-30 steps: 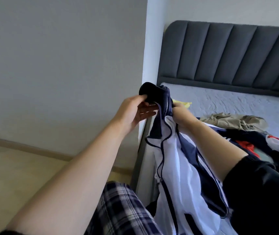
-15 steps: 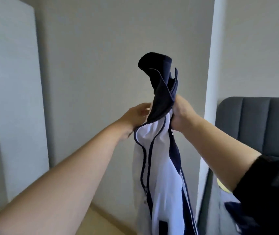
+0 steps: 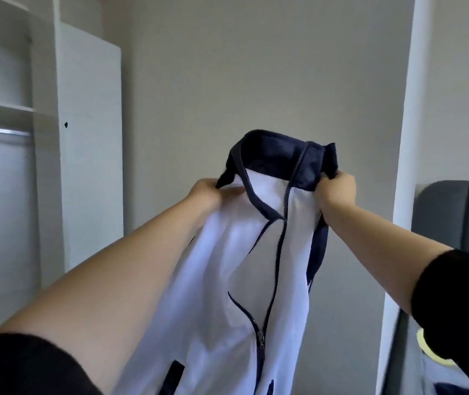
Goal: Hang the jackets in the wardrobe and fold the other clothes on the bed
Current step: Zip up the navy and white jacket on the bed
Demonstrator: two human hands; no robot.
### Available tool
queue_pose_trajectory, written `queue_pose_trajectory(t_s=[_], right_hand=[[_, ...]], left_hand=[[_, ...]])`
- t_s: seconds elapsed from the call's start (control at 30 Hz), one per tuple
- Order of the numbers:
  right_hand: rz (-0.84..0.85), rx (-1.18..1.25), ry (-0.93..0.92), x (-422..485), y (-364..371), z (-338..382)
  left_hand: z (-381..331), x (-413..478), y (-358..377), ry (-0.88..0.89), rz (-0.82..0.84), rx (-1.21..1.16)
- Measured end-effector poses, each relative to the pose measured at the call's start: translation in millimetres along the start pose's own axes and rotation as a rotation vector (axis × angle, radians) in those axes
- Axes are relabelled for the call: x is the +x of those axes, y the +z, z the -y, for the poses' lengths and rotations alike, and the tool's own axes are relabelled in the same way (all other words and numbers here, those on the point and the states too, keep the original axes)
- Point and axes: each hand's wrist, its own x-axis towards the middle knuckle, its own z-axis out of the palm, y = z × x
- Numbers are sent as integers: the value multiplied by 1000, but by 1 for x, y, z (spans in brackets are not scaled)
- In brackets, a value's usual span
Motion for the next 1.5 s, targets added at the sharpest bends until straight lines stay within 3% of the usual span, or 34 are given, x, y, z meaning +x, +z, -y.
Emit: queue_pose_trajectory(t_s=[0.17,0.23,0.3,0.37,0.4,0.47,0.53,0.6,0.67,0.73,0.8,0.87,0.93,1.03,1.1,1.5], right_hand=[[174,-634,-325,2,5,-8],[130,-577,-397,4,8,1],[-13,-374,-506,9,11,16],[13,-268,-536,14,12,30],[137,-331,-498,14,12,33],[465,-619,-361,11,12,27],[582,-736,-234,10,4,11],[550,-525,-147,13,-9,-5],[505,-255,-70,17,-23,-15],[487,-199,-54,20,-33,-17],[484,-278,-55,22,-37,-18],[438,-399,-59,24,-42,-17],[348,-494,-79,25,-47,-17],[163,-466,-136,26,-58,-12],[70,-432,-159,28,-71,-1],[-294,-308,-336,52,-219,150]], left_hand=[[0,4,-28,33,-197,209],[-8,6,-33,124,-280,212],[-19,13,-36,252,-446,81],[-28,16,-33,360,-526,-78],[-28,16,-28,401,-448,-21],[-21,16,-18,339,-121,239],[-6,16,-16,170,105,411],[4,19,-22,89,127,420],[6,23,-31,33,262,264],[2,23,-35,-47,470,123],[-3,23,-31,-92,545,124],[-9,22,-20,-88,479,185],[-17,18,-3,-14,308,288],[-31,14,23,113,4,435],[-44,16,37,201,-108,386],[-223,-35,88,517,-201,228]])
